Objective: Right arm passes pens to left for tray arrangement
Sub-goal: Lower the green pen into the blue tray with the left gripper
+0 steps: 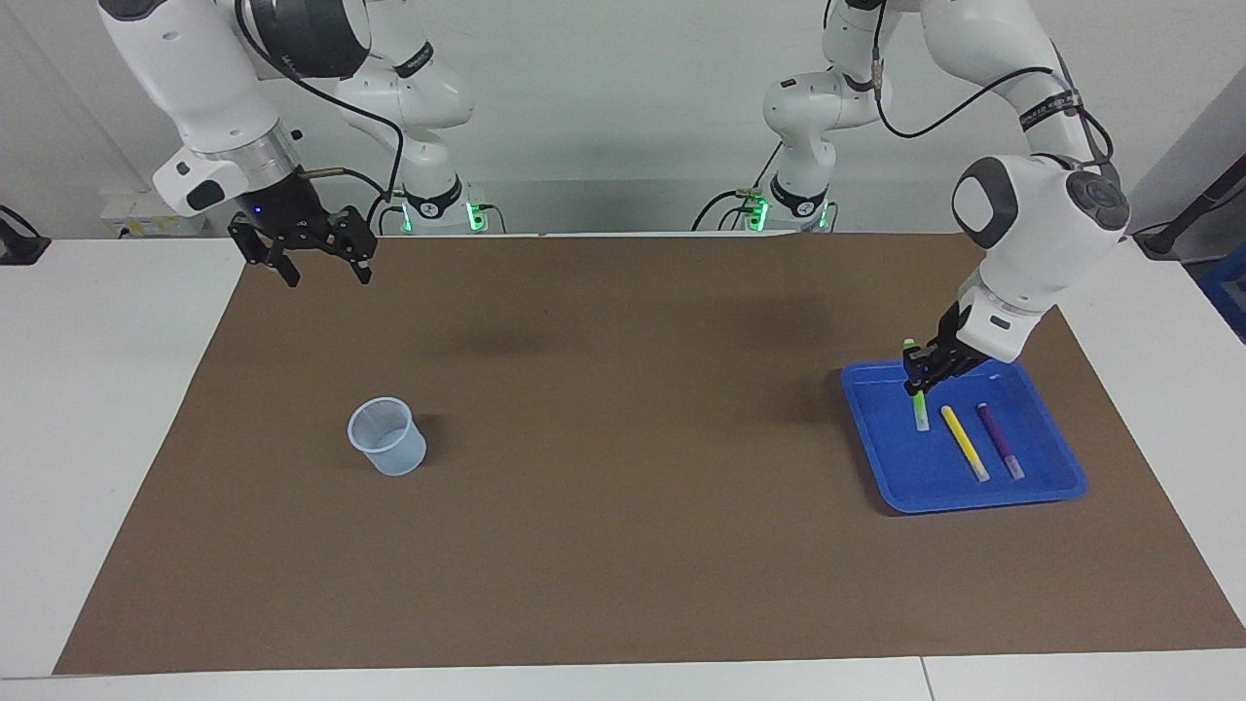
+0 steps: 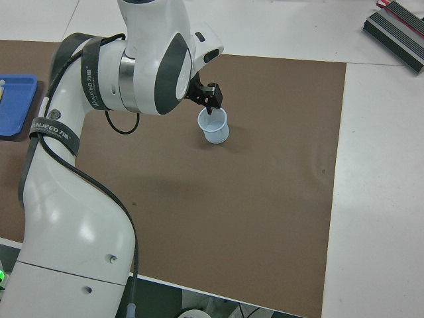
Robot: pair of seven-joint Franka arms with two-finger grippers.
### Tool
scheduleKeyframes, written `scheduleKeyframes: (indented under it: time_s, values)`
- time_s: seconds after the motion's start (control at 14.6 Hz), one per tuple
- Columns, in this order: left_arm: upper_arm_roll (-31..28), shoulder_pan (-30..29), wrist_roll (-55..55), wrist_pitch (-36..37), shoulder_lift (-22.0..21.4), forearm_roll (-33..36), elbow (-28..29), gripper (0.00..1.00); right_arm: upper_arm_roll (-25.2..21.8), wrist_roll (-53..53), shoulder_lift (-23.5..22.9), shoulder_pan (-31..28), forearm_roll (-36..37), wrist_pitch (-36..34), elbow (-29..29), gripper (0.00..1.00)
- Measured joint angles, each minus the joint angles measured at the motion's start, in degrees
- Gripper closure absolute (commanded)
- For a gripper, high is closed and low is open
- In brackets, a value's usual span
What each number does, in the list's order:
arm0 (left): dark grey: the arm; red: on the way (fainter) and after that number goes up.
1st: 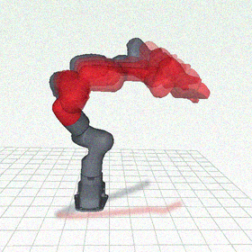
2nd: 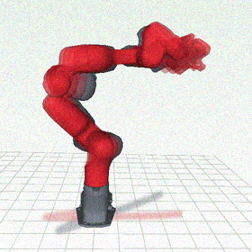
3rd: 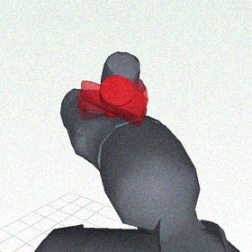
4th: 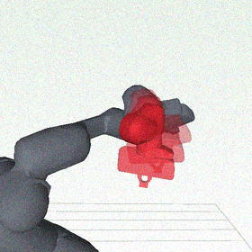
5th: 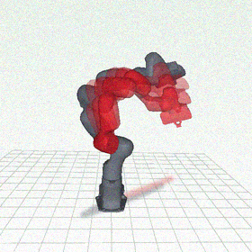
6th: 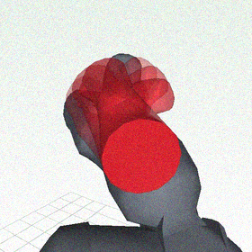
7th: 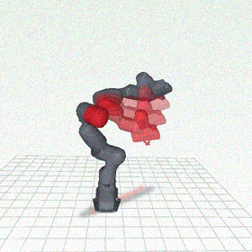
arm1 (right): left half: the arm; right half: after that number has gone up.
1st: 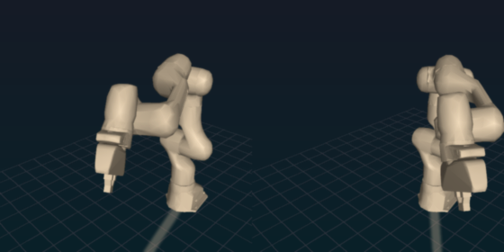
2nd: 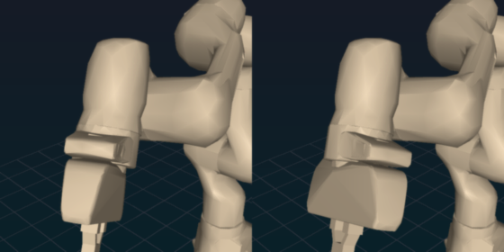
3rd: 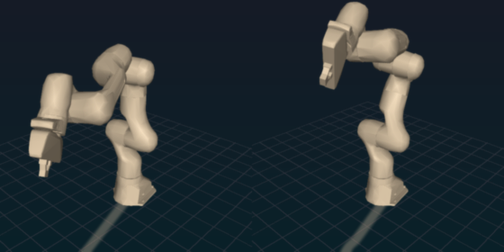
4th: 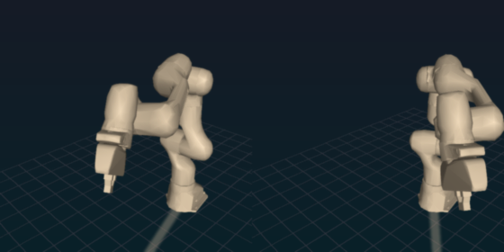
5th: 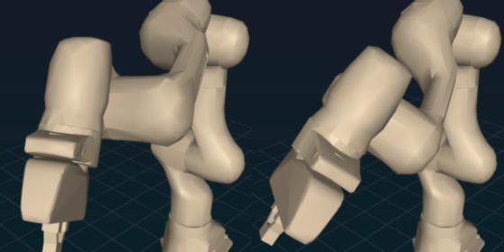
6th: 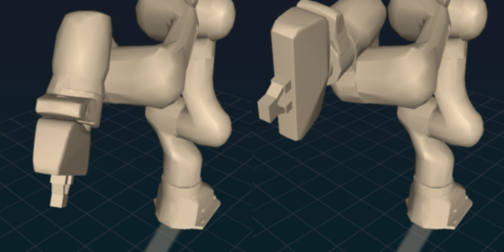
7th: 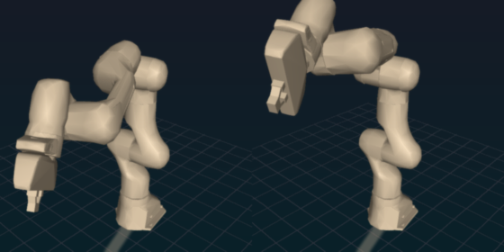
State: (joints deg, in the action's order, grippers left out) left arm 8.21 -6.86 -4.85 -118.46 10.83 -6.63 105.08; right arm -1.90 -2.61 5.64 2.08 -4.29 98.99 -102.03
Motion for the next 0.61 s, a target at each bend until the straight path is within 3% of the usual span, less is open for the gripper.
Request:
scheduleKeyframes:
  time_s: [0.61]
  values:
    - [0.07,-2.36,4.64,-11.89,8.60,0.95,0.12,1.00,-0.17,0.00,0.00,-0.20,0.00,-0.15,-0.01,0.00]
